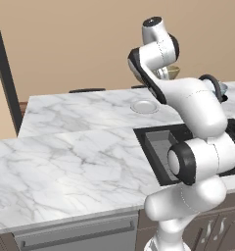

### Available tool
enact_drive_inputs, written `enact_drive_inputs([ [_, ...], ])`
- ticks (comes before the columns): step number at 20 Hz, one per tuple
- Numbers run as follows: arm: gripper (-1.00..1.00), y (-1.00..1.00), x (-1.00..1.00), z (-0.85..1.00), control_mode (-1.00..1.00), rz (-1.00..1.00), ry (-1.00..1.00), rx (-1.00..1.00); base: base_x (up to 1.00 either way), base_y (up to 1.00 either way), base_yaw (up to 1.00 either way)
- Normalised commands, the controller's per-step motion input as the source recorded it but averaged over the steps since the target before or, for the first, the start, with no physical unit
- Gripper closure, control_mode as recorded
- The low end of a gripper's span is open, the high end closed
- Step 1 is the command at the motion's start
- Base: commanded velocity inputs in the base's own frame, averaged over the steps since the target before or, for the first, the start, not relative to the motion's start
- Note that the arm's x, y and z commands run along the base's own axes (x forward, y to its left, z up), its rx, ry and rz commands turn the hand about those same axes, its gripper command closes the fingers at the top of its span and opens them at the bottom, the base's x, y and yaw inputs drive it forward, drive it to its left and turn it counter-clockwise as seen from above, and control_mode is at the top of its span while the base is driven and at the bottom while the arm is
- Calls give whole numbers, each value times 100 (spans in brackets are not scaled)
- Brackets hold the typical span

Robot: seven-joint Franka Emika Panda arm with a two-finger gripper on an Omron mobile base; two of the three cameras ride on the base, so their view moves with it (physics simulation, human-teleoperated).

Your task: Move the bowls from the cabinet to the plates on the dining table.

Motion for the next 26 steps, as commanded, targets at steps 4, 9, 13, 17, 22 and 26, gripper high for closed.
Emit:
enact_drive_inputs([
  [4,100,0,36,-21,-100,-2,-6,2,0,0,0],
  [9,100,-1,41,-23,-100,-1,-5,1,0,0,0],
  [13,100,-4,43,-21,-100,0,-4,1,0,0,0],
  [17,100,-14,41,-13,-100,-1,0,1,0,0,0],
  [22,100,-17,41,-8,-100,-2,2,0,0,0,0],
  [26,100,-4,44,-13,-100,-2,5,0,0,0,0],
])
